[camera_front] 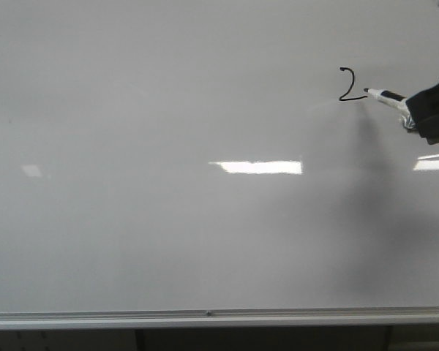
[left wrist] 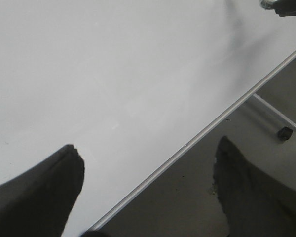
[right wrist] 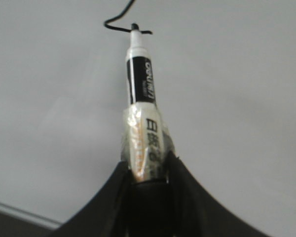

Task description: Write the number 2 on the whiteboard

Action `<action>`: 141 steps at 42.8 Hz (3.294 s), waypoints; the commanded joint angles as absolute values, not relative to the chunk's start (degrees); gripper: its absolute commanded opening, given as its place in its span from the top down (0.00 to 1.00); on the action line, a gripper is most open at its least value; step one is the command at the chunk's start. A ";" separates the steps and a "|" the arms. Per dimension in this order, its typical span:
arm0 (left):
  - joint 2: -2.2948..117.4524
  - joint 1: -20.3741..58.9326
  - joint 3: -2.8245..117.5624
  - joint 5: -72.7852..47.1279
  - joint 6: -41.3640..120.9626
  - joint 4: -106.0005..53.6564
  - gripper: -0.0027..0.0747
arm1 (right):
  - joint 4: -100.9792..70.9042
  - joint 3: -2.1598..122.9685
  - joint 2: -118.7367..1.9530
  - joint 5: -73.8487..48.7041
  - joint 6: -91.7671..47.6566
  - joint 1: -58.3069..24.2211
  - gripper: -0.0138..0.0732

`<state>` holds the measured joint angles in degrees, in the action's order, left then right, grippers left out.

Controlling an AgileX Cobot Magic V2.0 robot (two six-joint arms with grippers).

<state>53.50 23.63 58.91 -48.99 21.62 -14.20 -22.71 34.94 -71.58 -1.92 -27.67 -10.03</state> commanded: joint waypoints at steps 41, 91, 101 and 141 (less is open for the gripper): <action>79.11 50.01 74.96 -53.09 48.89 -28.23 0.28 | -37.60 59.58 -61.46 -67.73 -57.23 -20.95 0.84; 82.79 51.93 79.31 -53.31 17.82 3.06 0.98 | -20.39 62.90 -58.33 -67.13 -35.09 -12.12 0.24; 78.32 44.94 76.87 -54.04 -8.08 19.75 0.98 | -15.89 62.90 -55.93 -66.80 -28.69 -7.62 0.24; 73.06 4.19 42.07 4.88 -19.07 12.91 0.98 | -15.94 62.90 -55.68 -62.88 -28.69 -7.62 0.24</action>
